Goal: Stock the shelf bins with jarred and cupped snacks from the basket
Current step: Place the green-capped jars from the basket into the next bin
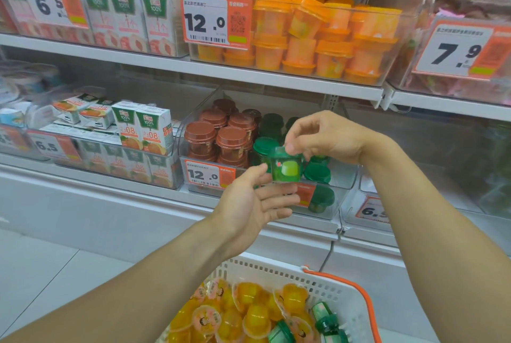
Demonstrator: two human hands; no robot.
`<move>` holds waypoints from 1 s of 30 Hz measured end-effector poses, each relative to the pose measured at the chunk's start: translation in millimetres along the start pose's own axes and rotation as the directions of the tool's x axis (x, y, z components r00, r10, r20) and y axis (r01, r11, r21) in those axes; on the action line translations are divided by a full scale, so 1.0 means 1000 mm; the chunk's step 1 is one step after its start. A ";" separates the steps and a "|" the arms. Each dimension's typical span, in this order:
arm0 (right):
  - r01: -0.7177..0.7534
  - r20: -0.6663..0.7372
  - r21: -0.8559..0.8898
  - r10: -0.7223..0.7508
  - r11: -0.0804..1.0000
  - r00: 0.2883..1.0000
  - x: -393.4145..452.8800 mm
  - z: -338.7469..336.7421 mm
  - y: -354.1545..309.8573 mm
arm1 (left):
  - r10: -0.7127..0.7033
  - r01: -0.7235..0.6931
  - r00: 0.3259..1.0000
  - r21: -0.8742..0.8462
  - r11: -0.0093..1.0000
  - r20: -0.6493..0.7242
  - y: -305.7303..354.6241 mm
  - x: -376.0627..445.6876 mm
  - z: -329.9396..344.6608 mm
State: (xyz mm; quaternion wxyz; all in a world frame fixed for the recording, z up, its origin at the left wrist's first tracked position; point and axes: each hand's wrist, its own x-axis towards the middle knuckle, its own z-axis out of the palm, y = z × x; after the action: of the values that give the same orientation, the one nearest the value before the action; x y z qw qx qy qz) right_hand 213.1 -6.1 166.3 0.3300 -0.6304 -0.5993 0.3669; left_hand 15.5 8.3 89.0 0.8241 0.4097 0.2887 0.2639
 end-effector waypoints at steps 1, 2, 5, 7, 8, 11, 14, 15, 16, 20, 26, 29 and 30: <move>-0.004 -0.075 0.011 0.005 1.000 0.997 0.001 -0.003 0.002 | -0.008 0.010 0.999 0.041 0.999 -0.041 -0.002 0.001 -0.002; -0.010 -0.158 0.004 0.011 1.000 0.987 0.003 -0.006 0.005 | -0.022 0.030 0.996 0.095 0.995 -0.083 -0.005 0.002 -0.003; -0.078 -0.387 -0.110 0.030 0.991 0.922 0.014 -0.011 0.021 | -0.088 0.124 0.985 0.256 0.959 -0.148 -0.013 0.004 -0.009; -0.149 -0.476 -0.208 0.033 0.967 0.879 0.021 -0.008 0.034 | -0.118 0.160 0.981 0.307 0.938 -0.153 -0.017 0.006 -0.011; -0.175 -0.500 -0.241 0.032 0.955 0.865 0.023 -0.005 0.040 | -0.125 0.168 0.980 0.320 0.932 -0.152 -0.018 0.006 -0.011; -0.233 -0.503 -0.290 0.059 0.928 0.862 0.028 0.005 0.054 | -0.144 0.188 0.979 0.357 0.915 -0.147 -0.022 0.009 -0.012; -0.254 -0.494 -0.304 0.076 0.918 0.866 0.032 0.012 0.060 | -0.169 0.208 0.977 0.403 0.891 -0.131 -0.025 0.010 -0.013; -0.255 -0.501 -0.311 0.070 0.916 0.863 0.033 0.014 0.061 | -0.172 0.209 0.977 0.415 0.886 -0.123 -0.026 0.011 -0.013; -0.255 -0.506 -0.323 0.062 0.911 0.861 0.034 0.015 0.061 | -0.173 0.207 0.978 0.424 0.882 -0.118 -0.026 0.011 -0.013; -0.260 -0.527 -0.351 0.039 0.900 0.849 0.036 0.020 0.062 | -0.181 0.214 0.977 0.448 0.868 -0.116 -0.028 0.010 -0.016; -0.261 -0.523 -0.385 0.024 0.885 0.852 0.035 0.025 0.064 | -0.189 0.227 0.974 0.517 0.825 -0.126 -0.032 0.008 -0.024; -0.215 -0.535 -0.469 -0.082 0.857 0.841 0.029 0.024 0.059 | -0.228 0.257 0.966 0.576 0.776 -0.124 -0.038 0.007 -0.029; -0.173 -0.557 -0.493 -0.156 0.853 0.815 0.025 0.024 0.054 | -0.242 0.266 0.962 0.602 0.753 -0.123 -0.040 0.007 -0.032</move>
State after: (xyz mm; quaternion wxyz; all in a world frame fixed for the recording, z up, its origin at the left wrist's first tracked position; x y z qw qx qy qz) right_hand 220.7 15.2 105.8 0.3107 -0.7795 -0.5437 -0.0175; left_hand 6.3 8.7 38.1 0.6691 0.6065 0.4266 0.0491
